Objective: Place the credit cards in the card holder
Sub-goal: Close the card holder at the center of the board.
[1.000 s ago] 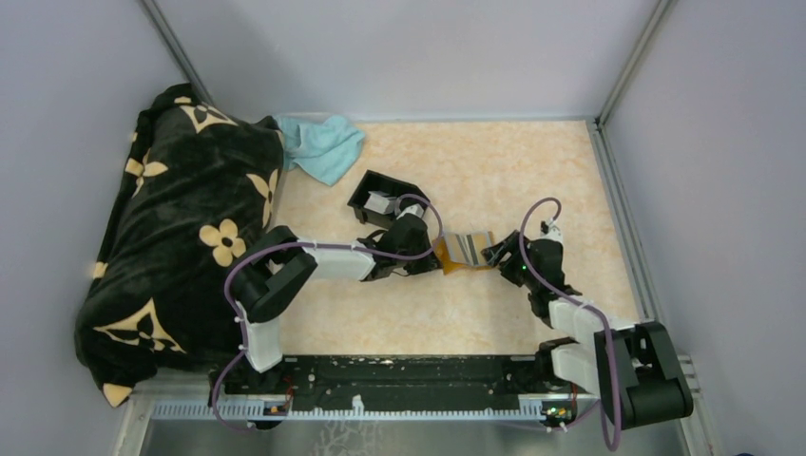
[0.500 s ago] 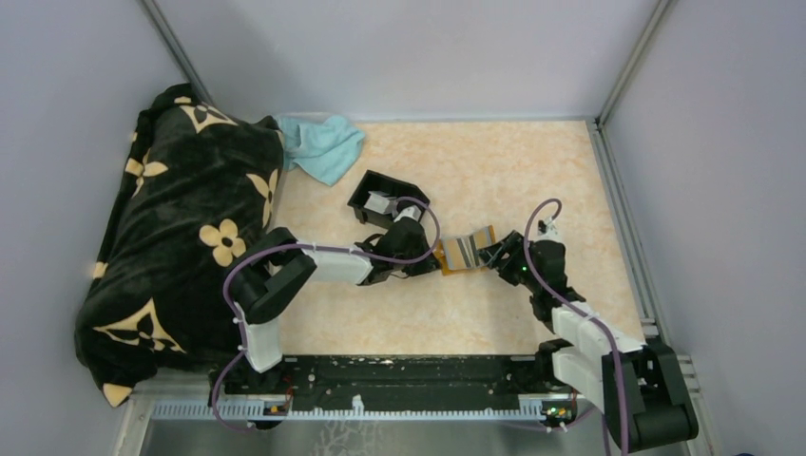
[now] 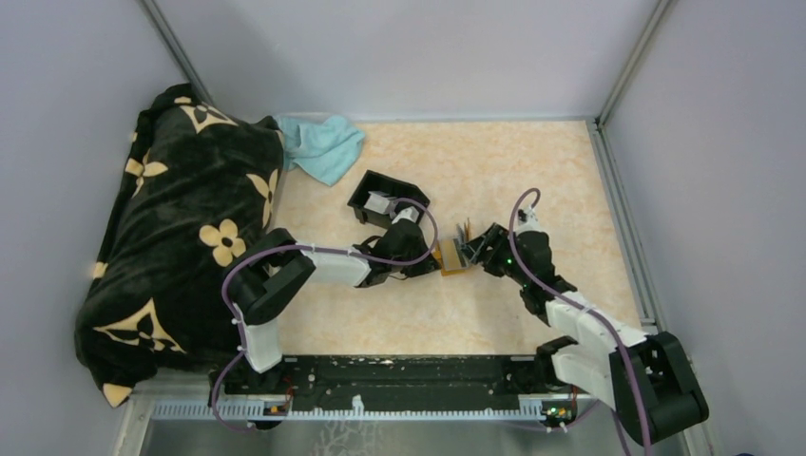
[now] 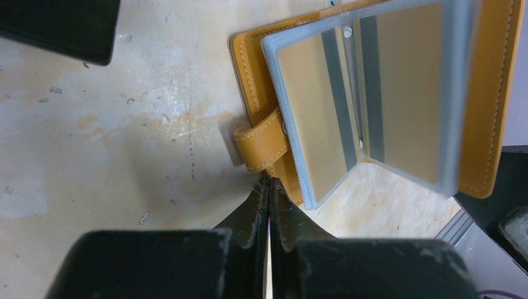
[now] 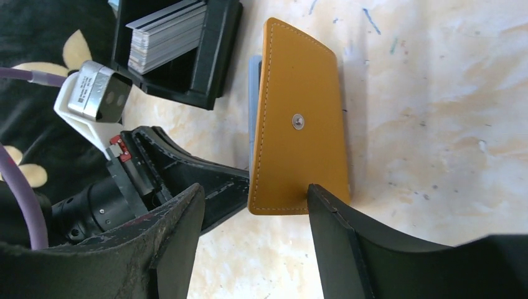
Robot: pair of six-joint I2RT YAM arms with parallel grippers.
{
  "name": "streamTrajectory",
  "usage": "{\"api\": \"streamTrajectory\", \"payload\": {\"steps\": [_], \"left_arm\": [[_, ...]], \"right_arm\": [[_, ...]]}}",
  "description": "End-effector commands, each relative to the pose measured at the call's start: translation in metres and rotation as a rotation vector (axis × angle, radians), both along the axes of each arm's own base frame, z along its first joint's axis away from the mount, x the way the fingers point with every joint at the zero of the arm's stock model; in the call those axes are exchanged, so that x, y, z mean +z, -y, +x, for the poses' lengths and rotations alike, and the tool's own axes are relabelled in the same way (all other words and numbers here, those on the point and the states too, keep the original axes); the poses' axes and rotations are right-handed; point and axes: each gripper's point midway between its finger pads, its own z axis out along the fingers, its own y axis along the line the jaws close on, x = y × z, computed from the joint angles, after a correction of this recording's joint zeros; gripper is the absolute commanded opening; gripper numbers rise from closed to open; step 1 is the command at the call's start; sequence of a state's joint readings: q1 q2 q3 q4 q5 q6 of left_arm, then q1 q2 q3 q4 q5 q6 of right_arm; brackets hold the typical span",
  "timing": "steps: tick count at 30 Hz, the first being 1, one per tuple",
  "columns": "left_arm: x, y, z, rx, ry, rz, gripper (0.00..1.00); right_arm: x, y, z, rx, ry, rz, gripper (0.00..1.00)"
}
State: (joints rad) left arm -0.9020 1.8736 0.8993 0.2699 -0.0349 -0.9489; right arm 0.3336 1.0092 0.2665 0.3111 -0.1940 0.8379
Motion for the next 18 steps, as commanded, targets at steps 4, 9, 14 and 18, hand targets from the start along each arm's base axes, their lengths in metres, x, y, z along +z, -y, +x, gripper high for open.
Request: {"api": "streamTrajectory", "payload": {"steps": [4,9,14,18], "left_arm": [[-0.079,-0.071,-0.047,-0.003,-0.182,0.316,0.04],[-0.079,-0.073,-0.049,0.000,-0.183,0.315,0.04],[-0.079,-0.073,-0.047,0.009,-0.180,0.312,0.05],[-0.079,-0.073,-0.046,0.021,-0.178,0.312,0.11]], "right_arm": [[0.022,-0.025,0.014,0.043,0.071,-0.001,0.62],[0.005,-0.035,0.010,0.067,0.039,-0.011,0.62],[-0.011,-0.035,0.009,0.064,0.013,-0.013,0.61],[-0.019,-0.038,0.010,0.068,-0.001,-0.011,0.60]]}}
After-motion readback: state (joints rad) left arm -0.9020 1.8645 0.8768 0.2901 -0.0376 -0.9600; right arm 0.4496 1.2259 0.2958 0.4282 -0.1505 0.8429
